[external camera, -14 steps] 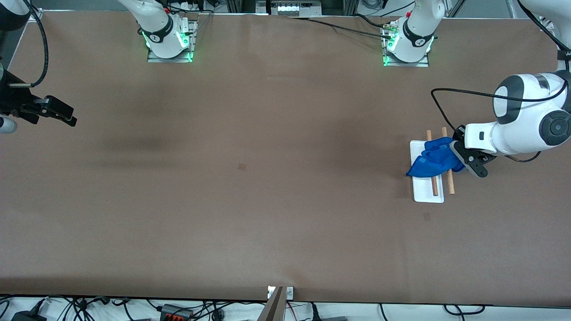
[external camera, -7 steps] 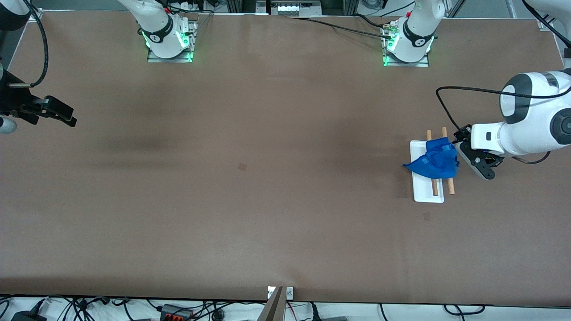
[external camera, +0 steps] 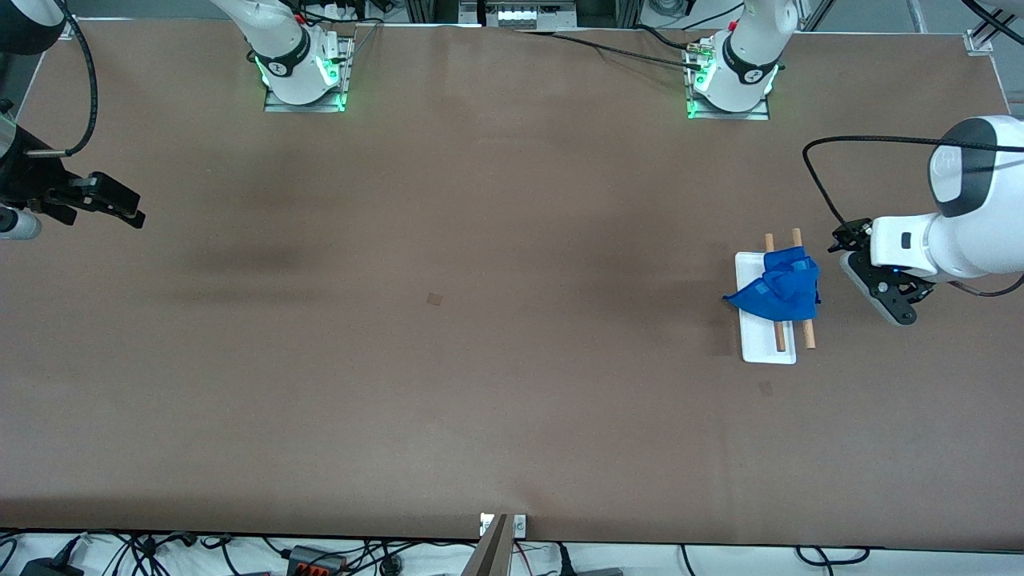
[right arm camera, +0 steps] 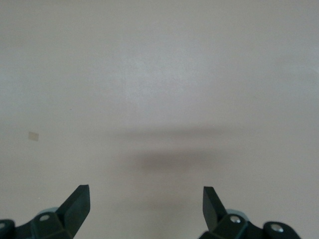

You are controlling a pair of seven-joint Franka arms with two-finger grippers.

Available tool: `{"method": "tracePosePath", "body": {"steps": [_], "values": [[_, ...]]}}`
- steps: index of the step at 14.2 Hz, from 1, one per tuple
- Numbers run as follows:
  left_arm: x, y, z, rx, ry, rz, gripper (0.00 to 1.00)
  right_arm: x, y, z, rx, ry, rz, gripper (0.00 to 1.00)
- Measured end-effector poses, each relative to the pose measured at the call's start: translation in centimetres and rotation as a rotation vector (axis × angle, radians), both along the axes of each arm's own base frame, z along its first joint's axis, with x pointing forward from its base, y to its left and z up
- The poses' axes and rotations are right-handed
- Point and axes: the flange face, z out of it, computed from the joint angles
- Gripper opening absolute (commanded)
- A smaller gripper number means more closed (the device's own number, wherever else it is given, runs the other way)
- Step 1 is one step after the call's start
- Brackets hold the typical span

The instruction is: Pass towel and hang on rack

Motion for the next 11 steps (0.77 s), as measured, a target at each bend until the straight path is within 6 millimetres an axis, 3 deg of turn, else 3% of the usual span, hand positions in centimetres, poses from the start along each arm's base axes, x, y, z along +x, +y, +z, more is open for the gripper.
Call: {"method": "tracePosePath", "body": {"steps": [6,11], "values": [[0.7,-0.7,3.7,-0.033,0.004,0.107,1.0,0.0,-1.2,0.3,-0.001,-0.005,0.005,1.0],[0.3,-2.0,7.7,-0.018,0.079,0.387,1.0,-0.3,-0.6,0.1,0.0,0.02,0.018,1.0]]}}
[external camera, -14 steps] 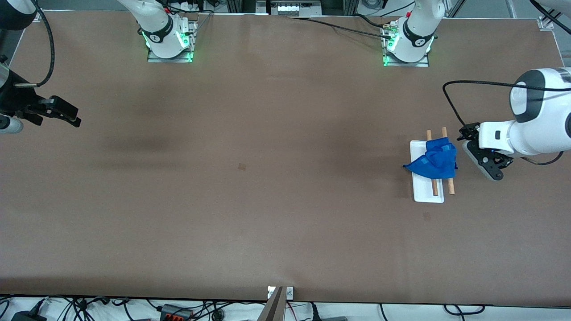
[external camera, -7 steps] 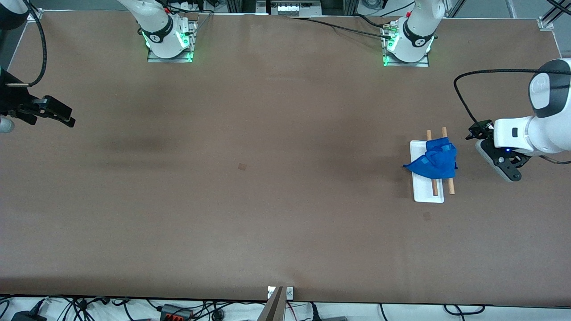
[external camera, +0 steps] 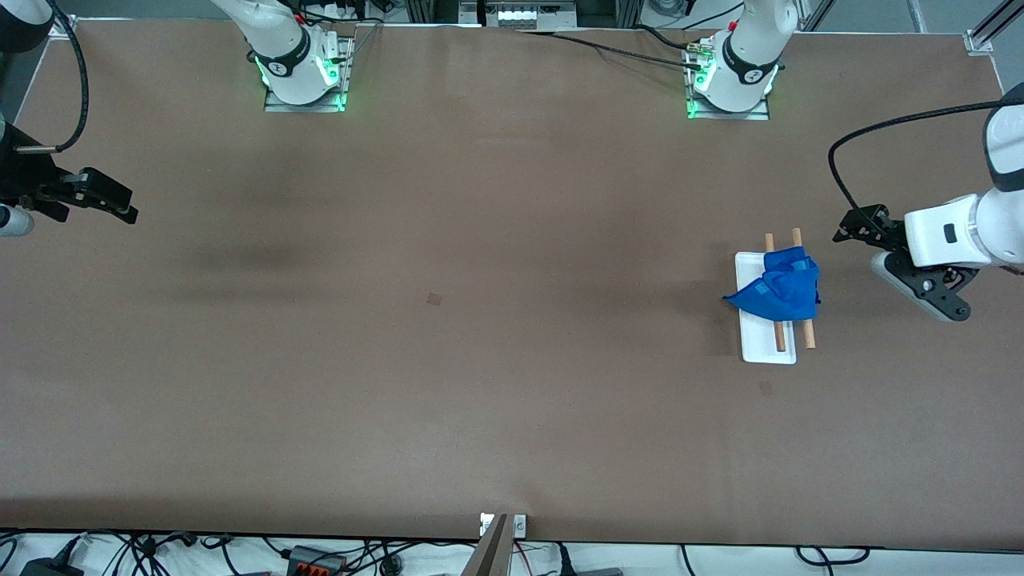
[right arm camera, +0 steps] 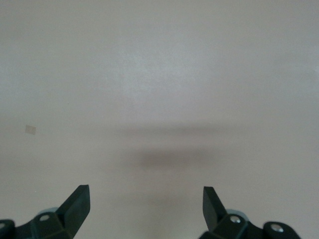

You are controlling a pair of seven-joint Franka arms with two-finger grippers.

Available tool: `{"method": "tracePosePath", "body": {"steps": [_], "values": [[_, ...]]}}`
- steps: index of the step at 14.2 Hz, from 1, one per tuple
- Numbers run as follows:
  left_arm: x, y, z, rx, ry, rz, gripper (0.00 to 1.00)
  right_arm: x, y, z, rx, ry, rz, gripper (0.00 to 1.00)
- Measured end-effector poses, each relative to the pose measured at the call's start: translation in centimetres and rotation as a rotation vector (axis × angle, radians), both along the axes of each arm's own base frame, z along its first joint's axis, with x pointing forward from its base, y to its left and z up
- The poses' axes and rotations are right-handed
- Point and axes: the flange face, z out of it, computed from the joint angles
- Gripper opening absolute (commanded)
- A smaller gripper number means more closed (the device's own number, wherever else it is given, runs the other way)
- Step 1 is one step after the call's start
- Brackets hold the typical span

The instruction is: Pass towel and hang on rack

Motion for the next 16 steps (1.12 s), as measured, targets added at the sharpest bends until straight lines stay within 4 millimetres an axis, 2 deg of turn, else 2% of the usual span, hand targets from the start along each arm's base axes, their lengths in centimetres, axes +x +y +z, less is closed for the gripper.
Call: {"method": "tracePosePath", "body": {"steps": [2,4,6,8,12,16], "values": [[-0.3,-0.1,1.5,0.053,0.041,0.198,1.0,0.0,0.0,0.0,0.0,-0.001,-0.001,1.0],[-0.2,-0.2,4.0,0.106,0.037,0.404,1.0,0.0,0.1,0.1,0.0,-0.007,-0.001,1.0],[-0.2,-0.1,6.0,0.136,0.026,0.534,1.0,-0.3,0.1,0.4,-0.001,-0.02,-0.002,1.0],[-0.3,-0.8,6.7,0.143,0.019,0.559,1.0,-1.0,0.1,0.3,-0.001,-0.02,-0.002,1.0],[-0.6,-3.9,6.5,0.159,0.043,0.523,1.0,-2.7,0.2,-0.7,-0.002,-0.013,0.0,1.0],[-0.8,-3.9,6.6,0.172,0.053,0.519,1.0,-3.3,0.2,-0.9,-0.001,0.014,0.0,1.0]]}}
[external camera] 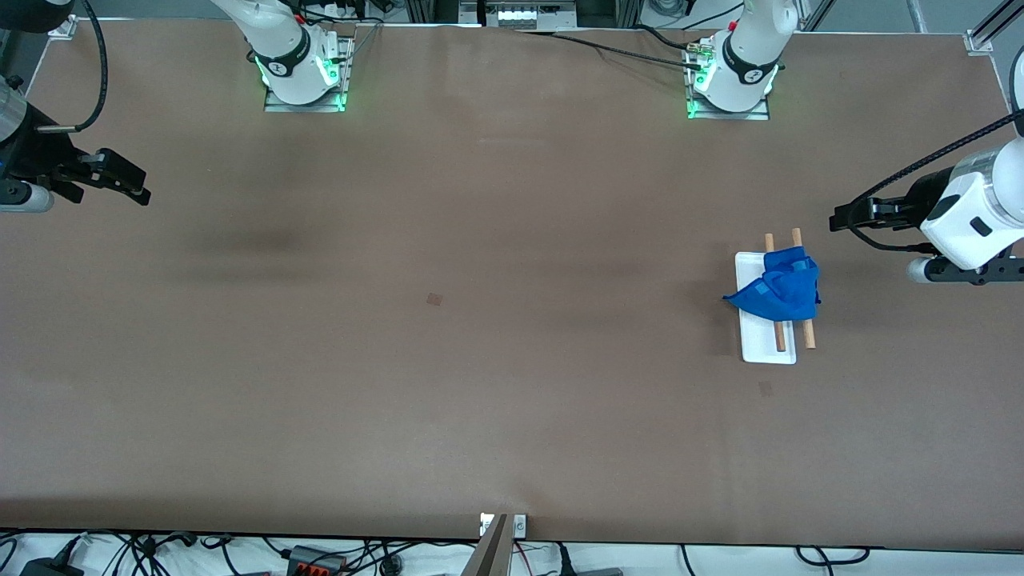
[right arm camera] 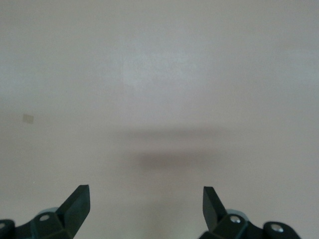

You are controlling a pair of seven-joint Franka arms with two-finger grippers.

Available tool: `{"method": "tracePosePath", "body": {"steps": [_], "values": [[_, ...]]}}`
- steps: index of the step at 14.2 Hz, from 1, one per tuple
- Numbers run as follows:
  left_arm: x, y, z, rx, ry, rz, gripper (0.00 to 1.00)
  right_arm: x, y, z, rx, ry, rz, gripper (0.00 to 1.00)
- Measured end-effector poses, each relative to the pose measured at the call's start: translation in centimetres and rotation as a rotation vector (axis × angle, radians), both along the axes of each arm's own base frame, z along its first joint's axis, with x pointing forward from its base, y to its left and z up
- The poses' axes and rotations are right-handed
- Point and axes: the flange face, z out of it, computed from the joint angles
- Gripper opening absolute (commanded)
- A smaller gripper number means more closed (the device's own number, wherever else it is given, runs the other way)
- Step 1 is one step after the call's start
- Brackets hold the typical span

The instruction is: Pass towel and hang on rack

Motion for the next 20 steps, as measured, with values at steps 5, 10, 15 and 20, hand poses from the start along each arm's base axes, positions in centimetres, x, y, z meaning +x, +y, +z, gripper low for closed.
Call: {"method": "tracePosePath", "body": {"steps": [5,10,15,20], "values": [[-0.4,0.0,1.1,0.031,0.006,0.1,1.0,0.0,-0.1,0.4,-0.001,-0.007,-0.001,1.0],[-0.8,-1.2,1.6,0.044,-0.026,0.144,1.0,0.0,-0.2,0.6,-0.001,-0.01,-0.003,1.0],[-2.7,-2.6,1.5,0.055,-0.056,0.149,1.0,0.1,-0.4,0.7,-0.001,-0.021,-0.007,1.0],[-3.2,-2.5,1.8,0.062,-0.06,0.168,1.0,0.2,-0.3,0.8,-0.002,-0.033,-0.005,1.0]]}}
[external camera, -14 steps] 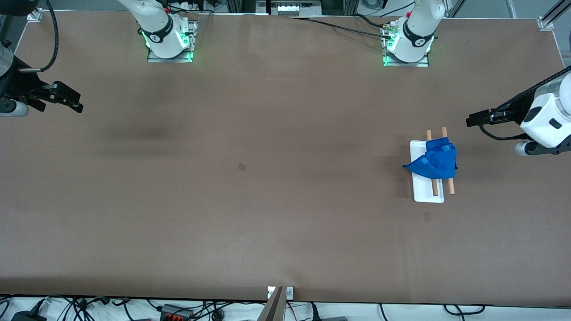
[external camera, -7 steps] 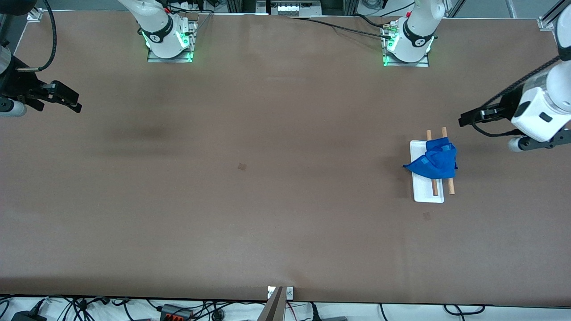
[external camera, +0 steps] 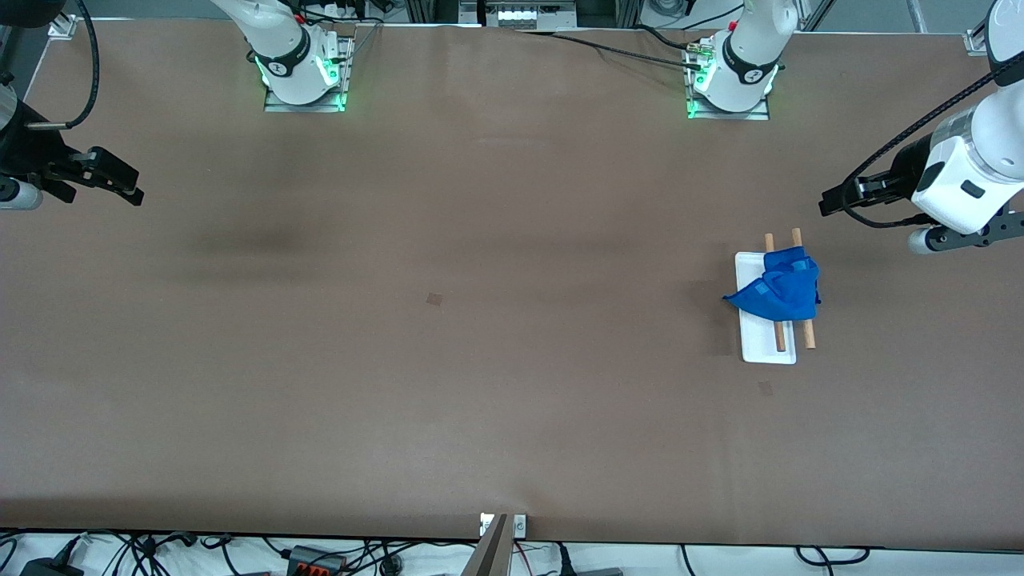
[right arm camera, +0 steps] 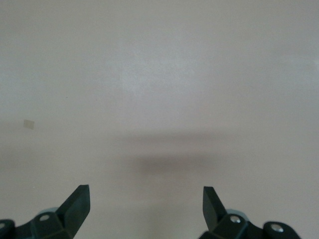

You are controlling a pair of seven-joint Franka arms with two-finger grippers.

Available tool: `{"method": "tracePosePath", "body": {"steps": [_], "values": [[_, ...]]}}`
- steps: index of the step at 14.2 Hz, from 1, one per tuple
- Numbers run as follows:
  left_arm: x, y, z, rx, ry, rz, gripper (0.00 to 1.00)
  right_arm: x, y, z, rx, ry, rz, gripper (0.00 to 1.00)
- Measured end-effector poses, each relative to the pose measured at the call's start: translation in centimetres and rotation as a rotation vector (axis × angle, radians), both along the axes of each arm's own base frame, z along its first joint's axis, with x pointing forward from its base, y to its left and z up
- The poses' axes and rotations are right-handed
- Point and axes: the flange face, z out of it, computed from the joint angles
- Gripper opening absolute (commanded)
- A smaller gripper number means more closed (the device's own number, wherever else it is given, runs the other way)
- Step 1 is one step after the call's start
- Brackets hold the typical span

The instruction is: Pass towel and hang on rack

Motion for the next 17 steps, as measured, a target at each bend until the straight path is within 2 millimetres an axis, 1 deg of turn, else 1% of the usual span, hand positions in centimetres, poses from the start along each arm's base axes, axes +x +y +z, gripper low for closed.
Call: {"method": "tracePosePath", "body": {"steps": [3,6,7,8,12,17], "values": [[0.0,1.2,0.1,-0.004,-0.003,-0.004,1.0,0.0,0.1,0.0,0.0,0.0,0.001,1.0],[-0.5,4.0,1.2,-0.015,-0.027,-0.041,1.0,0.0,0.1,0.0,0.0,0.0,0.002,1.0],[-0.7,4.4,1.6,-0.015,-0.033,-0.038,1.0,0.0,0.1,0.0,0.0,0.0,0.002,1.0],[-0.9,4.3,2.0,-0.013,-0.036,-0.037,1.0,0.0,0.1,0.0,0.0,0.0,0.002,1.0],[-1.6,2.1,2.9,-0.009,-0.04,-0.061,1.0,0.0,0.1,0.0,0.0,0.0,0.002,1.0],[-1.4,1.7,2.8,-0.008,-0.059,-0.066,1.0,0.0,0.1,0.0,0.0,-0.001,0.002,1.0]]}}
